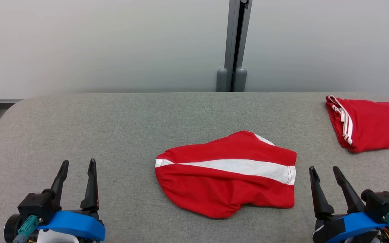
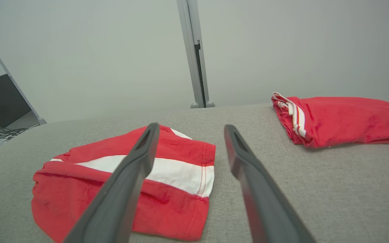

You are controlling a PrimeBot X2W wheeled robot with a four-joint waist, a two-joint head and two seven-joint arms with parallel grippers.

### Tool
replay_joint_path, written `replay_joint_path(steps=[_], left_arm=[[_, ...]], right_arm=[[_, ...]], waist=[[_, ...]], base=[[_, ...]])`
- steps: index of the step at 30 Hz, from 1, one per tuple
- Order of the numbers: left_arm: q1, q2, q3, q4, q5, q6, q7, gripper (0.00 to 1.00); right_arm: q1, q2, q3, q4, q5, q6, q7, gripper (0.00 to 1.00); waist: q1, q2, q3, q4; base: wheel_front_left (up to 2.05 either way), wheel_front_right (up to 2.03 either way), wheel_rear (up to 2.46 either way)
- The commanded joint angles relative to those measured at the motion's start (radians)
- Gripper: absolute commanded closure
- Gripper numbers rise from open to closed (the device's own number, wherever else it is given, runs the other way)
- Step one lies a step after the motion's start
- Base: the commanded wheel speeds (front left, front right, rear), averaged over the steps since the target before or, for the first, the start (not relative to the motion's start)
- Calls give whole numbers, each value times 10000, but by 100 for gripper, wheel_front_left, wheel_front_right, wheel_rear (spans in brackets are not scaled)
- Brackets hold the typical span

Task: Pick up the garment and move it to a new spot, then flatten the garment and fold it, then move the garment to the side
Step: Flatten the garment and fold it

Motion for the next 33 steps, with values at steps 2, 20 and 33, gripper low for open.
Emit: replay_joint_path(steps=[2, 20, 33], left_arm=[[326, -215, 433, -243, 376, -198, -42, 0], [839, -1107, 1287, 610, 1532, -902, -43, 0], [684, -1123, 1297, 657, 1561, -902, -44, 0]], right_arm=[[169, -17, -5, 14, 43, 1, 46, 0], [219, -17, 73, -20, 120, 1, 209, 0], [152, -17, 144, 58, 189, 1, 168, 0]], waist=[[1, 1, -40, -3], [1, 1, -44, -199], [1, 1, 17, -291]], base=[[0, 0, 0], [0, 0, 0], [0, 0, 0]])
